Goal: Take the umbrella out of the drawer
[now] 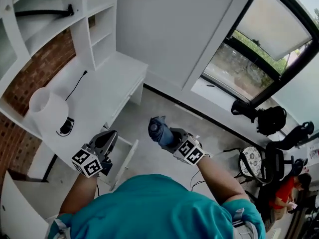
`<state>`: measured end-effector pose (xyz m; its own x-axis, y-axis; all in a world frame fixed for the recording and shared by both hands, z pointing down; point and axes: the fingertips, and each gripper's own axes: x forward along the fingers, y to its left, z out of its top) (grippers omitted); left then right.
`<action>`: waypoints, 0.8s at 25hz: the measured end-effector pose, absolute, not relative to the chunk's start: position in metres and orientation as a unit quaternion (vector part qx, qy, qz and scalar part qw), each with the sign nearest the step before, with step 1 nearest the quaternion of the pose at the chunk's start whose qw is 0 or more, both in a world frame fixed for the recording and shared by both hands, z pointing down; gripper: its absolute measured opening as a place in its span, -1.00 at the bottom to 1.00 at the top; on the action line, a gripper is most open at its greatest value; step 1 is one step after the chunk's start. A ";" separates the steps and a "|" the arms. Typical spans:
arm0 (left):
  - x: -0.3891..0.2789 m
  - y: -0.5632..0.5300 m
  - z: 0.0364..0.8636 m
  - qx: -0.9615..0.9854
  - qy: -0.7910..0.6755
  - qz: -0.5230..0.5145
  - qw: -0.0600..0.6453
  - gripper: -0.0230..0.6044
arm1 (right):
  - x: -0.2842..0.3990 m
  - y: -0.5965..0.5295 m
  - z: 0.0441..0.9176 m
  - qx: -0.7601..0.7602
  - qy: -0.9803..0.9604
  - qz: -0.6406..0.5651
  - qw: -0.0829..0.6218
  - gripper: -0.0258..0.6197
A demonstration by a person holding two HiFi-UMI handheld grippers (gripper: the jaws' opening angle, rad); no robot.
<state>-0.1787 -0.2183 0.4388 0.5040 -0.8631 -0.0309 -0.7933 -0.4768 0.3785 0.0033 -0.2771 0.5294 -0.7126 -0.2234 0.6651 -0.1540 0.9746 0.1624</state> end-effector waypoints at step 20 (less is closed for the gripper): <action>0.114 -0.322 0.285 0.942 -0.315 -0.089 0.077 -0.89 | 0.412 -0.311 0.336 0.429 -0.891 0.044 0.146 -0.13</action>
<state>0.1136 -0.3216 0.2851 0.7851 -0.6078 -0.1190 -0.5805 -0.7891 0.2008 0.4125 -0.3113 0.3362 -0.5900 -0.7506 0.2975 -0.7762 0.6287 0.0470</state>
